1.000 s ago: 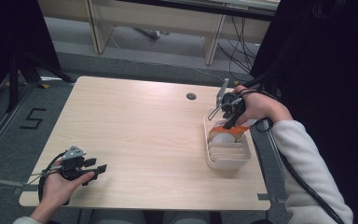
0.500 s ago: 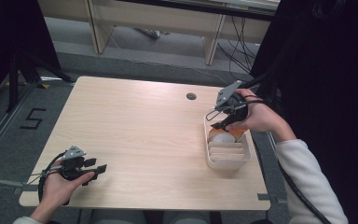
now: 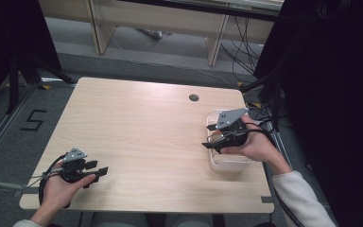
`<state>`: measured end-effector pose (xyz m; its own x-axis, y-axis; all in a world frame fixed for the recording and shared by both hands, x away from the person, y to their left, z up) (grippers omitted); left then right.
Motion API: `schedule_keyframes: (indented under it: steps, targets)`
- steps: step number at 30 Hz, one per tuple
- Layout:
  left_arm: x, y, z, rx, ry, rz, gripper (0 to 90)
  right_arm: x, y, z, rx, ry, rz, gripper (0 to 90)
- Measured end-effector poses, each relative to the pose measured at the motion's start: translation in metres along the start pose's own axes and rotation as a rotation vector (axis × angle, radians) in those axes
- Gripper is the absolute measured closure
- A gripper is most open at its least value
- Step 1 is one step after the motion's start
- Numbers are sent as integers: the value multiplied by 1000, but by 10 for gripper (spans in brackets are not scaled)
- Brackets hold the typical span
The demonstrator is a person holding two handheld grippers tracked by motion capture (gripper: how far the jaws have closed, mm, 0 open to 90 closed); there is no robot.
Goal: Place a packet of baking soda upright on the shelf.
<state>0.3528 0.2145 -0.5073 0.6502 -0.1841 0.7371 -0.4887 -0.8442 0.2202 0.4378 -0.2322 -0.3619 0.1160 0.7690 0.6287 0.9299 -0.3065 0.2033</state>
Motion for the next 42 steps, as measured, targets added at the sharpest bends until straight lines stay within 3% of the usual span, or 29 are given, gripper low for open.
schedule_keyframes:
  steps: [1, 2, 3, 4, 5, 10, 11, 16, 17, 19, 28, 32, 33, 35, 39, 40, 41, 42]
  targets:
    - [0, 1, 1, -1, 15, -13, 438, -3, -3, 3, 10, 18, -1, 378]
    - [0, 0, 0, 0, 2, 3, 438, -7, -7, 6, 10, 24, 12, 379]
    - [0, 1, 1, 1, 15, -12, 438, -10, -12, 9, 13, 19, 44, 379]
    - [0, 1, 2, 4, 19, -18, 438, -13, -14, 11, 8, 19, 43, 379]
    - [0, 0, 0, 1, -1, 6, 438, -16, -18, 15, 18, 35, 38, 380]
    - [0, 0, -1, 3, -5, 6, 437, -30, -34, 27, 34, 37, 77, 384]
    - [0, 0, -1, 3, -4, 6, 436, -31, -36, 29, 35, 52, 63, 387]
    - [0, 0, 0, 2, 0, 4, 436, -42, -48, 36, 17, 67, 110, 389]
    - [0, 0, 0, 2, 0, 4, 436, -44, -50, 39, 29, 78, 92, 390]
    - [0, 0, -1, 3, -2, 6, 436, -46, -54, 40, 23, 74, 119, 390]
    - [0, 0, -1, 4, 1, 5, 435, -58, -67, 45, 9, 119, 137, 400]
    - [0, 0, -1, 6, 2, 4, 434, -65, -74, 46, 15, 98, 173, 392]
    - [0, 2, 1, 5, 23, -19, 434, -67, -76, 46, 19, 91, 174, 391]
    - [0, 0, -1, 6, 0, 5, 433, -71, -80, 46, 17, 92, 190, 391]
    - [0, 0, -1, 5, -6, 6, 430, -79, -86, 47, 11, 107, 224, 392]
    - [0, 0, -1, 5, -5, 3, 430, -80, -87, 48, 11, 108, 222, 393]
    - [0, 2, 1, 4, 24, -28, 429, -82, -89, 49, 13, 111, 230, 396]
    - [0, 2, 0, 5, 18, -20, 429, -84, -90, 49, 3, 114, 240, 398]
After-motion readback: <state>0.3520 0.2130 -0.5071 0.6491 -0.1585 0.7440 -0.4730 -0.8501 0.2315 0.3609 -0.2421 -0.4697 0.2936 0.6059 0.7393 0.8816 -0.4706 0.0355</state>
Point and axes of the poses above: each handheld gripper's, and its own axes: z roughly forward along the jaws, x roughly out of its top, y roughly to its right, the point moved 2 cm from there along z, roughly forward along the jaws, and after that the axes turned 1 degree about -z, right-handed, at the moved point
